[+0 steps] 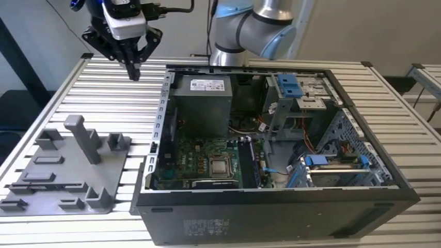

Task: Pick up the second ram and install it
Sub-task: 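Reach for the second ram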

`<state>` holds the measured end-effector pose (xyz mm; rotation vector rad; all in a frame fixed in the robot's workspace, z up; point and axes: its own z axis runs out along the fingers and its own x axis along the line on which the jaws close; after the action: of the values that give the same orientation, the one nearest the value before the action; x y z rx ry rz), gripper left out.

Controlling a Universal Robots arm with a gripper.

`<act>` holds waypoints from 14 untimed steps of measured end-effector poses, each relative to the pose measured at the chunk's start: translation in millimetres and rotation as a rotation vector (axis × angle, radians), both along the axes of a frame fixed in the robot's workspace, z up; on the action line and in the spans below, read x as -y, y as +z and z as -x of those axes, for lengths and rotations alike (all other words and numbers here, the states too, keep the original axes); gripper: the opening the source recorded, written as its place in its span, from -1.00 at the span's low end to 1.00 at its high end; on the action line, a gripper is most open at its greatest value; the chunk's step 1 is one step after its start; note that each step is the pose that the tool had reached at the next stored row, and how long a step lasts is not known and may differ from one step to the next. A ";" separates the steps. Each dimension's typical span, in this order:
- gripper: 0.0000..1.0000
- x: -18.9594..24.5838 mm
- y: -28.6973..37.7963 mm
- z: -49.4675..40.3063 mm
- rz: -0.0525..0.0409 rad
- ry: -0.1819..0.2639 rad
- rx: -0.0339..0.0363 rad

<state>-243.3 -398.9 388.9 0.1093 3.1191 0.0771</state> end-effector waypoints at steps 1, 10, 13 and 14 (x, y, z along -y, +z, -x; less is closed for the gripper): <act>-0.79 0.0 -0.1 2.7 0.0000 0.000 0.0000; -0.79 0.0 -0.7 30.3 -0.0002 0.000 0.0000; -0.79 0.0 -0.9 38.0 -0.0002 0.004 -0.0001; -0.79 0.0 -1.1 40.1 -0.0003 0.006 0.0000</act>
<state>-283.4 -398.9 387.9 0.0993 3.1196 0.0776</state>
